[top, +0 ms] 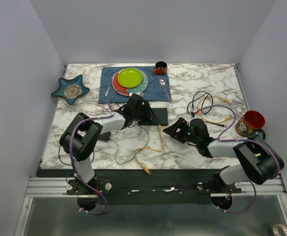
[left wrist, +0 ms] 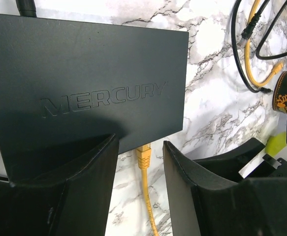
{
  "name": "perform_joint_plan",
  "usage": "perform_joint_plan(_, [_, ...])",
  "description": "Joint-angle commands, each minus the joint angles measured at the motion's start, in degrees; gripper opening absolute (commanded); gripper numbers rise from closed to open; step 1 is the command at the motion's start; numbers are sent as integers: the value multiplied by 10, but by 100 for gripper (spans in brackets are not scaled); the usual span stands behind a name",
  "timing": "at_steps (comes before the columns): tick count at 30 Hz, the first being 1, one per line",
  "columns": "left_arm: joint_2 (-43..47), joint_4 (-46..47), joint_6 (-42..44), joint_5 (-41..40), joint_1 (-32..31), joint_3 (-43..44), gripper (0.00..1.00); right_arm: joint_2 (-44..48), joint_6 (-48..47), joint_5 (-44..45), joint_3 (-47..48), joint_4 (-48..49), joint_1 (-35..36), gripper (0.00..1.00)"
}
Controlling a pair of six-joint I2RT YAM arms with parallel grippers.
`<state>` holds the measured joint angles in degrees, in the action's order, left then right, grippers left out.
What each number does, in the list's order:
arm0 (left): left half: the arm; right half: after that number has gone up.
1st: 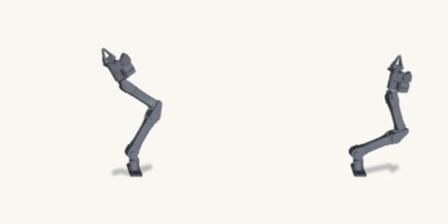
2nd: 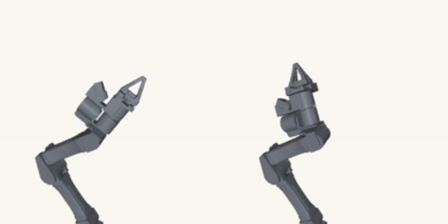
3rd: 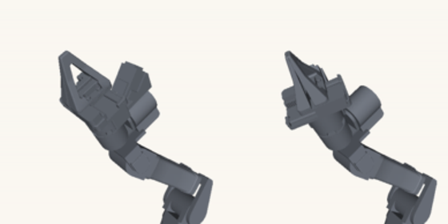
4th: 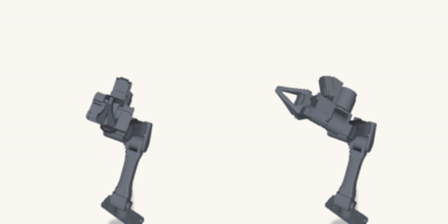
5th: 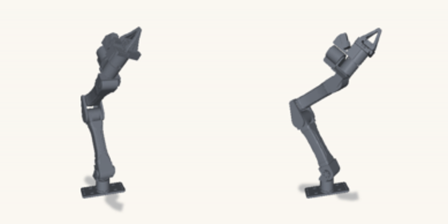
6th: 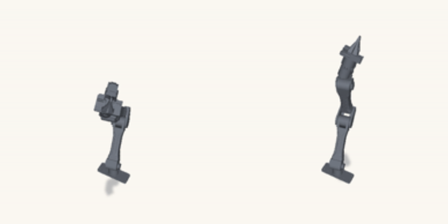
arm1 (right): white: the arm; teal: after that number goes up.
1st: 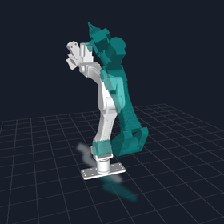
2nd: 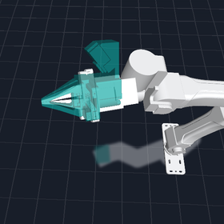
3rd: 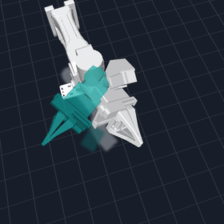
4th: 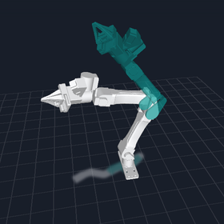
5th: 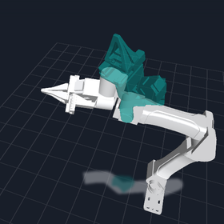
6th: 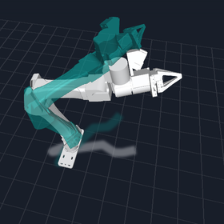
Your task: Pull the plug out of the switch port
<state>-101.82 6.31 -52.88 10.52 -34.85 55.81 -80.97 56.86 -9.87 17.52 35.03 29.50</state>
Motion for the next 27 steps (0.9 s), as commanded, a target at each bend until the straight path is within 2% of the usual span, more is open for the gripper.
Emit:
perform_joint_plan(1, [-2, -40, 9, -24, 5, 0, 56, 3, -14, 19, 12, -11, -7, 77])
perform_joint_plan(11, [4, -48, 9, -24, 6, 15, 55, -53, -20, 13, 58, -24, -19, 75])
perform_joint_plan(18, [10, -53, 11, -32, 6, 0, 55, -104, 1, -6, 92, -21, -21, 62])
perform_joint_plan(27, [15, -53, 13, -34, 7, -11, 54, -165, 31, -59, 109, 43, -22, 55])
